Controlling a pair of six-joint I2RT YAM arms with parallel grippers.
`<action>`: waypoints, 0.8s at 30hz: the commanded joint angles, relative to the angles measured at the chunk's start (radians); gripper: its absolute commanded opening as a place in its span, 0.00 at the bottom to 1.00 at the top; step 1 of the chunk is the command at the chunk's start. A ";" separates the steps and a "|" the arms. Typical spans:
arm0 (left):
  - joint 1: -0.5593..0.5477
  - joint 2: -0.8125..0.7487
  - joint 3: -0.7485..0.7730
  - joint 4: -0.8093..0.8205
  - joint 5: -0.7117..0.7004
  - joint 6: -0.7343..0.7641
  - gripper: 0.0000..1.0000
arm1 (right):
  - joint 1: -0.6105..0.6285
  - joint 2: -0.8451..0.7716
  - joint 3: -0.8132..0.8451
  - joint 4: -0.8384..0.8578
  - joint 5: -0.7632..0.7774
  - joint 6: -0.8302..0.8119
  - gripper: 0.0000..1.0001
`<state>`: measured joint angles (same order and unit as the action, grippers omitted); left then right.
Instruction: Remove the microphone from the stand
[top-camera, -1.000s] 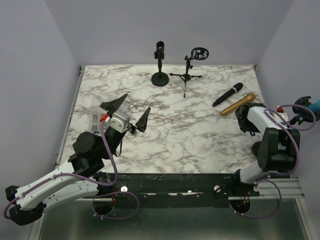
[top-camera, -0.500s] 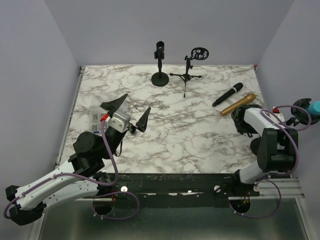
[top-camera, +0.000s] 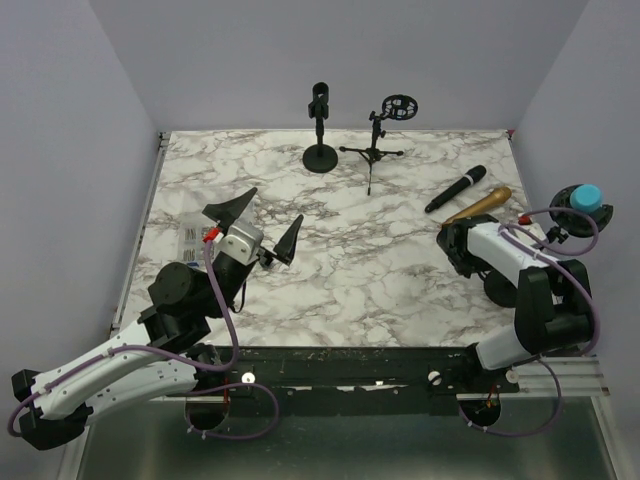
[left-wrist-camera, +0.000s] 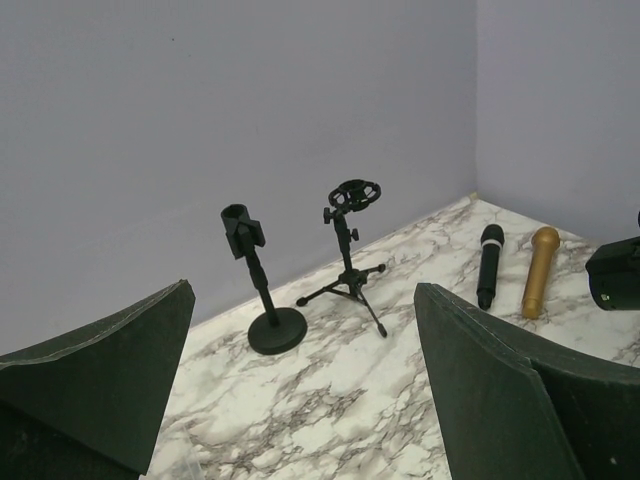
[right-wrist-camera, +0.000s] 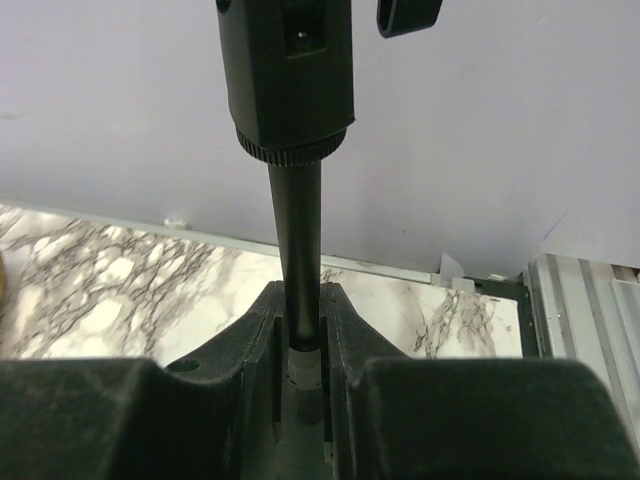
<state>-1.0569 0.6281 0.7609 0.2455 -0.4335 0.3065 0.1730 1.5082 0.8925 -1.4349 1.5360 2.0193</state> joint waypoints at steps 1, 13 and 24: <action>-0.009 0.004 0.003 0.018 -0.005 0.006 0.96 | 0.072 -0.028 -0.026 0.014 0.192 0.044 0.00; -0.009 0.019 0.003 0.017 -0.002 0.006 0.96 | 0.307 0.006 -0.047 0.014 0.105 0.111 0.00; -0.009 0.023 0.003 0.017 -0.004 0.013 0.96 | 0.574 0.125 0.097 0.014 0.062 0.126 0.00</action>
<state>-1.0622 0.6510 0.7609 0.2455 -0.4335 0.3073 0.6621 1.5677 0.9222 -1.4452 1.5711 2.0506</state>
